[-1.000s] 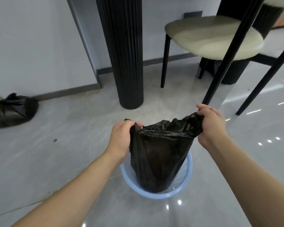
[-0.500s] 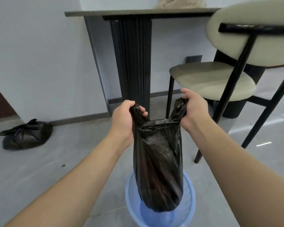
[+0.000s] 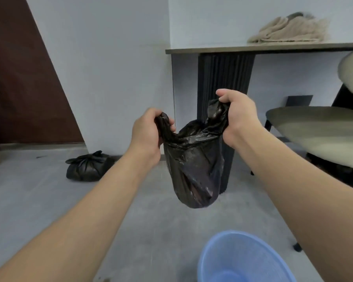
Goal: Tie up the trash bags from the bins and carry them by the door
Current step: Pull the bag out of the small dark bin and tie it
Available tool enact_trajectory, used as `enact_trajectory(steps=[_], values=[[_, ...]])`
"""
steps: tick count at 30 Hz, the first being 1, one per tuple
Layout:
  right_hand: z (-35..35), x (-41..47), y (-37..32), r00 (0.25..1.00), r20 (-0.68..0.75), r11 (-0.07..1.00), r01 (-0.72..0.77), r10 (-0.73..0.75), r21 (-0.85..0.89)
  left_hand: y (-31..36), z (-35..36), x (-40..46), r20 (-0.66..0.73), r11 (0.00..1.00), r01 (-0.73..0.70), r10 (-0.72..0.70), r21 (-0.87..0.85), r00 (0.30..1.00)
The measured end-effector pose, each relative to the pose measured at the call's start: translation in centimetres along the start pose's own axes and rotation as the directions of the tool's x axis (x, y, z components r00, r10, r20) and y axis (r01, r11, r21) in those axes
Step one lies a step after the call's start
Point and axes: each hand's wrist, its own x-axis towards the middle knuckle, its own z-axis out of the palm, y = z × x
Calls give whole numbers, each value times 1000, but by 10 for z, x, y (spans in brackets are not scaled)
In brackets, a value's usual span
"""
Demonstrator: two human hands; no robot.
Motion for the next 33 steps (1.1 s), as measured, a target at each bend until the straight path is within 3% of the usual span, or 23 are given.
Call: enact_trajectory(steps=[5, 9, 12, 15, 16, 18, 20, 21, 23, 25, 26, 28, 30, 33], values=[[15, 13, 82, 999, 6, 982, -45, 47, -184, -57, -76, 8, -147, 993, 76, -63, 86, 987], [7, 24, 183, 989, -9, 902, -140, 150, -409, -134, -141, -1, -306, 958, 268, -226, 101, 925], [-10, 27, 264, 943, 28, 724, -236, 332, -648, -187, -189, -17, -392, 881, 444, -356, 160, 848], [-22, 16, 311, 841, 100, 317, -88, 531, -944, -218, -235, -40, -432, 723, 627, -486, 290, 760], [-24, 11, 317, 814, 117, 272, -53, 569, -961, -221, -247, -47, -428, 654, 667, -520, 357, 739], [-29, 8, 323, 739, 163, 281, -37, 653, -959, -219, -265, -55, -426, 466, 689, -552, 556, 717], [-28, 9, 324, 696, 223, 250, 65, 683, -966, -209, -274, -58, -432, 227, 592, -494, 774, 754], [-25, 11, 322, 706, 256, 221, 143, 661, -965, -205, -276, -59, -403, 90, 479, -420, 873, 813], [-19, 12, 314, 757, 330, 157, 293, 564, -943, -201, -274, -62, -209, -85, 193, -263, 978, 942], [-14, 17, 303, 796, 380, 143, 356, 471, -924, -203, -265, -61, 35, -34, -47, -293, 998, 955], [-13, 19, 298, 813, 395, 176, 354, 428, -919, -208, -258, -57, 140, 6, -149, -368, 989, 919], [-13, 22, 288, 852, 401, 306, 304, 336, -902, -227, -241, -46, 263, -14, -302, -457, 953, 850], [-13, 24, 280, 894, 374, 442, 240, 247, -864, -249, -225, -30, 294, -61, -351, -424, 934, 856], [-12, 30, 268, 940, 309, 613, 161, 144, -773, -273, -200, -5, 250, -87, -286, -287, 954, 925]])
